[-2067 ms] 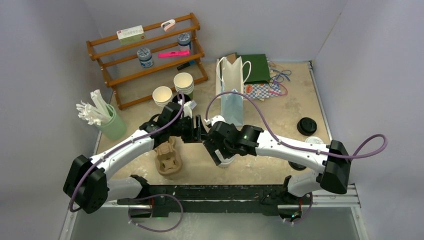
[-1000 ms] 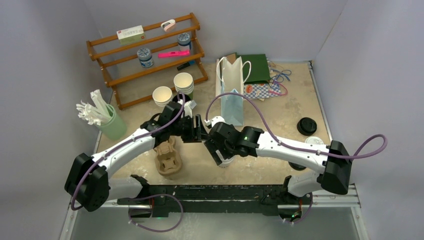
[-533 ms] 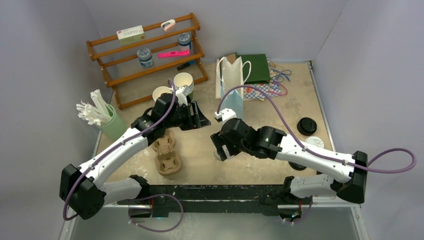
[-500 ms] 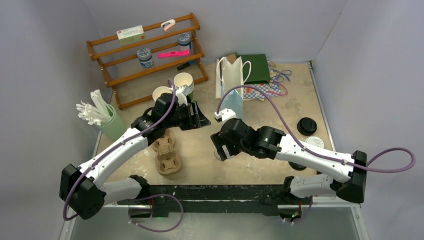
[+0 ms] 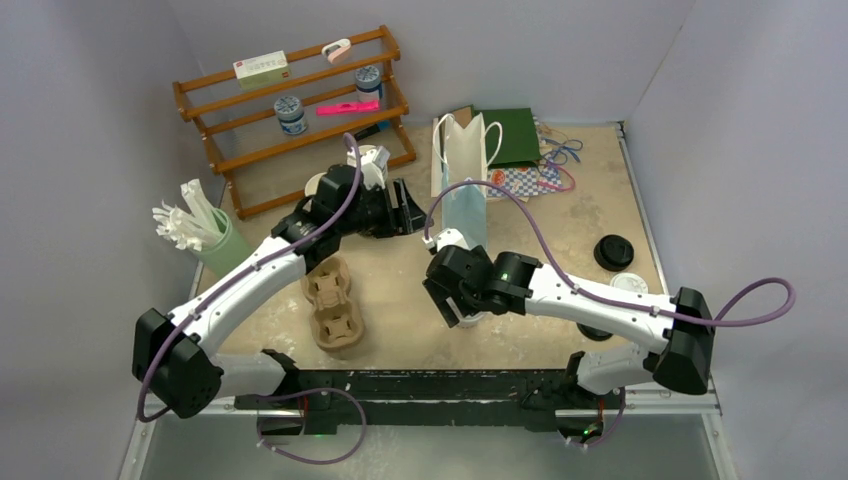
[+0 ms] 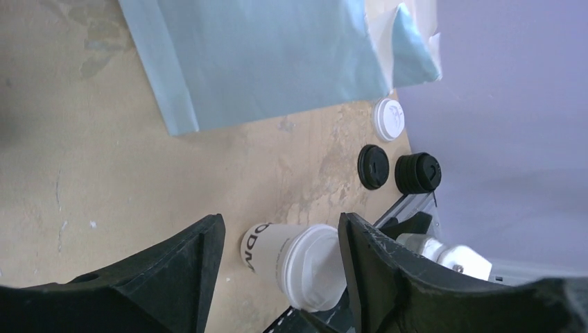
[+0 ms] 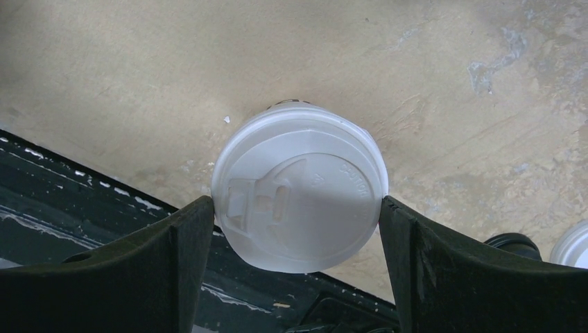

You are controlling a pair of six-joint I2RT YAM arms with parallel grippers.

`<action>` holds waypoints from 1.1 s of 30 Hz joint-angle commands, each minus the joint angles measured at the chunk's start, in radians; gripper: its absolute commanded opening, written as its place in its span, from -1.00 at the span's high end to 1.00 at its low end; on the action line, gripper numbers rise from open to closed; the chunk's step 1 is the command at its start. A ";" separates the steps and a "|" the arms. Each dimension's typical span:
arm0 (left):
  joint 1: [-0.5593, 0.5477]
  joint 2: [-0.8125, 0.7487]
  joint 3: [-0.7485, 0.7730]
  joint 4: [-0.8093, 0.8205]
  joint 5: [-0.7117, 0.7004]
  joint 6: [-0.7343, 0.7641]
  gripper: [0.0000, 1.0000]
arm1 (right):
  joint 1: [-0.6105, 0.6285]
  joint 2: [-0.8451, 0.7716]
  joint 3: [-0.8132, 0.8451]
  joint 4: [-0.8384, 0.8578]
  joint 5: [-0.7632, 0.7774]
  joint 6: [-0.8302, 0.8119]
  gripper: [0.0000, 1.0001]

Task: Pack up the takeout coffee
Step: Pick up the coffee cup from the center of the board, then place the coffee cup at the center of the board.

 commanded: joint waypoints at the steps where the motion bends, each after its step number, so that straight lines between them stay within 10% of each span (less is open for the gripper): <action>1: 0.008 0.035 0.095 0.070 -0.001 0.048 -0.36 | 0.004 -0.041 0.009 -0.007 0.027 0.013 -0.70; 20: 0.007 0.357 0.500 0.146 -0.203 0.217 -0.53 | 0.003 -0.245 0.438 -0.164 0.221 -0.107 -0.59; 27: 0.007 0.461 0.623 0.043 -0.311 0.234 -0.26 | 0.004 -0.185 0.656 -0.139 0.305 -0.203 -0.53; 33: 0.007 0.447 0.603 0.051 -0.286 0.204 0.35 | 0.003 -0.125 0.752 -0.067 0.361 -0.295 -0.51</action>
